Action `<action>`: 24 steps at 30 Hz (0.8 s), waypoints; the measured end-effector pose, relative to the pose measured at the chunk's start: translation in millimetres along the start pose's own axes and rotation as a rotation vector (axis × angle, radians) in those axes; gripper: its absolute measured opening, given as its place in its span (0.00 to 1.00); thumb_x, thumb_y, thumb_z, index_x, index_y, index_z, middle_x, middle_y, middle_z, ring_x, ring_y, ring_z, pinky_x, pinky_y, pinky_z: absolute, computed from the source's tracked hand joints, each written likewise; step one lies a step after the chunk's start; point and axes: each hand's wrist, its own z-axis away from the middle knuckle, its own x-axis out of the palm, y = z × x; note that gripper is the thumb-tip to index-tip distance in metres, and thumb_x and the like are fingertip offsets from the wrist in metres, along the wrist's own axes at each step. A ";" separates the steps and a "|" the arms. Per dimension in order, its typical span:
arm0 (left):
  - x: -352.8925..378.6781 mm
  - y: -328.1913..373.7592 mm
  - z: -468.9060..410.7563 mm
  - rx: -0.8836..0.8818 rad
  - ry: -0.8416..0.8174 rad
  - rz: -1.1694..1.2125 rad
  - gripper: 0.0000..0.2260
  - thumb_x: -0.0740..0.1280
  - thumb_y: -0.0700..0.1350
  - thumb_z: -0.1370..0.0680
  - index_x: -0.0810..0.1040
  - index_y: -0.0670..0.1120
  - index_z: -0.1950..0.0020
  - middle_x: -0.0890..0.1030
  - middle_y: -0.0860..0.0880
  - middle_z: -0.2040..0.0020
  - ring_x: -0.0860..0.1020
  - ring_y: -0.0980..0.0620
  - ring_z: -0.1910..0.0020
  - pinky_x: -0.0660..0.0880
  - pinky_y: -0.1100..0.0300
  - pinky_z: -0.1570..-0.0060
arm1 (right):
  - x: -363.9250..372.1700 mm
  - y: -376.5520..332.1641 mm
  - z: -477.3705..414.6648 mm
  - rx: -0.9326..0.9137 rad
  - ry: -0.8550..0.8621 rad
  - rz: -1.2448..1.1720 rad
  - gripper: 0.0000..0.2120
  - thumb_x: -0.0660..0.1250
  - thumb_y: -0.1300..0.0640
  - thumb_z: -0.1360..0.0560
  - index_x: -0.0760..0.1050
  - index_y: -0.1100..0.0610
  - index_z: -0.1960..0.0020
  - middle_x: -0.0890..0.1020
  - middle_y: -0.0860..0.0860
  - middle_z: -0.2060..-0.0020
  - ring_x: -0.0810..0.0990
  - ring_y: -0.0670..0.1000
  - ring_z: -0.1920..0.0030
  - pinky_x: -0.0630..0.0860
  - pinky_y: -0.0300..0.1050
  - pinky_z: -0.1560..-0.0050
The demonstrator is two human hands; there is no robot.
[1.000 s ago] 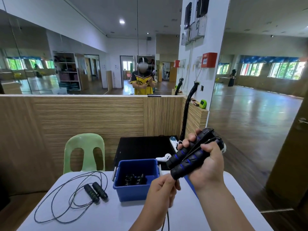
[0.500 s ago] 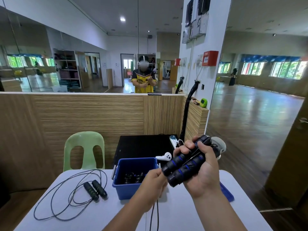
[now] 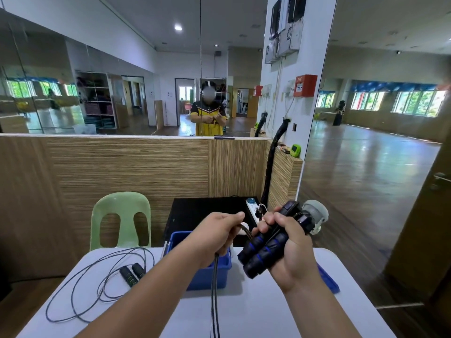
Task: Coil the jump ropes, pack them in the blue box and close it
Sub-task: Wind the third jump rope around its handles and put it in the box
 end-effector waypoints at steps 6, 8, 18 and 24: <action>17.5 8.5 18.2 0.011 0.083 -0.141 0.15 0.61 0.44 0.16 0.77 0.41 0.59 0.72 0.55 0.78 0.62 0.52 0.74 0.57 0.60 0.73 | -6.1 3.1 -5.1 -0.058 0.159 0.067 0.05 0.62 0.65 0.20 0.71 0.57 0.51 0.74 0.53 0.65 0.75 0.51 0.65 0.78 0.50 0.56; 23.6 4.1 22.1 0.045 0.143 -0.220 0.14 0.59 0.42 0.18 0.78 0.40 0.61 0.73 0.54 0.76 0.64 0.48 0.69 0.60 0.57 0.69 | -9.5 7.2 -9.6 -0.080 0.223 0.104 0.04 0.63 0.64 0.19 0.71 0.58 0.52 0.75 0.54 0.65 0.77 0.52 0.65 0.79 0.53 0.57; 62.3 -17.8 44.9 0.221 0.411 -0.334 0.09 0.64 0.43 0.18 0.80 0.52 0.56 0.83 0.52 0.61 0.77 0.61 0.66 0.71 0.68 0.68 | -2.1 21.7 -23.5 -0.277 0.486 0.178 0.05 0.66 0.61 0.19 0.74 0.57 0.53 0.78 0.52 0.67 0.78 0.51 0.63 0.76 0.51 0.56; 71.4 -36.8 56.5 0.280 0.428 -0.061 0.08 0.70 0.42 0.19 0.83 0.49 0.58 0.85 0.51 0.63 0.76 0.60 0.69 0.75 0.62 0.64 | -0.8 17.5 -24.8 -0.165 0.484 0.059 0.10 0.68 0.53 0.19 0.74 0.57 0.56 0.81 0.54 0.60 0.82 0.50 0.59 0.80 0.48 0.54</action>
